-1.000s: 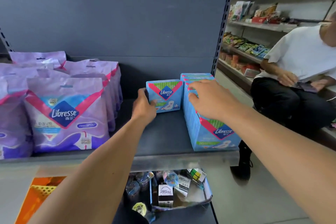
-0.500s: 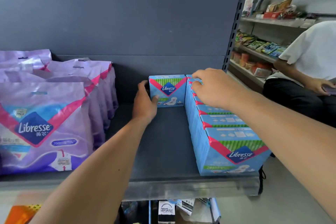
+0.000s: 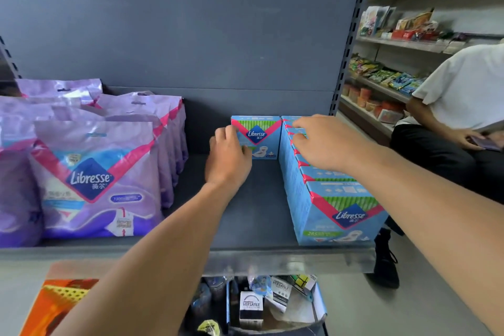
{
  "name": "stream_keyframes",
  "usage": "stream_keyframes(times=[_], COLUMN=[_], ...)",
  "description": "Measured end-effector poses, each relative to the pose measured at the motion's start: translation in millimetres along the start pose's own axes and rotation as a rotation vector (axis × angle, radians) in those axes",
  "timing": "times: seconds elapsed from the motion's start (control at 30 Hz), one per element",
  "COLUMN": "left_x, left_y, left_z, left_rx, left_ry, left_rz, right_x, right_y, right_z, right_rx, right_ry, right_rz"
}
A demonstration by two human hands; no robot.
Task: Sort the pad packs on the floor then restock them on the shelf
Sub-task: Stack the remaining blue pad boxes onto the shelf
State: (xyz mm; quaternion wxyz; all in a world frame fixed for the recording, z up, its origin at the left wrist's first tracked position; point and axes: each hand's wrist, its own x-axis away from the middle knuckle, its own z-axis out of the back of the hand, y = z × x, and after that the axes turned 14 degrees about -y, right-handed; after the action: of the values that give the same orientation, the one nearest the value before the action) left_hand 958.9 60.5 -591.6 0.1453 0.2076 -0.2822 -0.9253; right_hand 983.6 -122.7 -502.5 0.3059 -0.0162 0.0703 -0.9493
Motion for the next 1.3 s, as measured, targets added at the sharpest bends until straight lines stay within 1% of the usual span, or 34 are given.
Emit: stream_keyframes(times=[0.1, 0.17, 0.27, 0.33, 0.4, 0.5, 0.63, 0.83, 0.9, 1.0, 1.1, 1.2, 1.3], left_x=[22.5, 37.2, 62.8, 81.5, 102.3, 136.4, 187.4, 282.3, 314.5, 365.0, 414.3, 461.3, 501.2], left_y=[17.9, 36.4, 74.5, 105.0, 138.1, 188.4, 253.4, 329.0, 342.8, 358.5, 370.4, 375.0, 370.6], left_z=[20.8, 37.5, 60.1, 68.6, 69.1, 55.7, 22.3, -56.0, -87.6, -138.1, -185.7, -229.8, -275.6], left_rx=[-0.206, -0.27, -0.261, -0.266, -0.286, -0.311, -0.33, -0.384, -0.375, -0.38, -0.353, -0.294, -0.304], left_ry=[0.019, 0.028, -0.032, -0.115, -0.19, -0.248, -0.376, -0.586, -0.686, -0.855, -0.968, -1.09, -1.225], left_rz=[-0.119, -0.191, -0.307, -0.372, -0.449, -0.594, -0.744, -0.959, -1.016, -1.096, -1.176, -1.232, -1.262], right_x=[28.8, 53.8, 95.4, 124.5, 155.4, 208.5, 290.7, 423.8, 463.0, 517.7, 570.3, 622.0, 665.4], right_y=[-0.3, -0.3, 6.1, 15.2, 29.4, 55.7, 95.9, 152.9, 167.4, 185.7, 201.8, 217.5, 230.7], right_z=[5.3, 11.8, 21.3, 26.9, 30.4, 30.6, 19.4, -17.1, -39.0, -80.4, -127.1, -171.6, -214.2], right_rx=[0.043, 0.045, 0.035, 0.026, 0.03, 0.028, 0.011, -0.029, -0.051, -0.148, -0.262, -0.37, -0.504], right_ry=[0.013, 0.018, 0.038, 0.06, 0.078, 0.088, 0.103, 0.05, 0.018, -0.04, -0.086, -0.119, -0.169], right_rz=[-0.014, -0.049, -0.088, -0.104, -0.155, -0.249, -0.421, -0.74, -0.852, -1.024, -1.196, -1.368, -1.526])
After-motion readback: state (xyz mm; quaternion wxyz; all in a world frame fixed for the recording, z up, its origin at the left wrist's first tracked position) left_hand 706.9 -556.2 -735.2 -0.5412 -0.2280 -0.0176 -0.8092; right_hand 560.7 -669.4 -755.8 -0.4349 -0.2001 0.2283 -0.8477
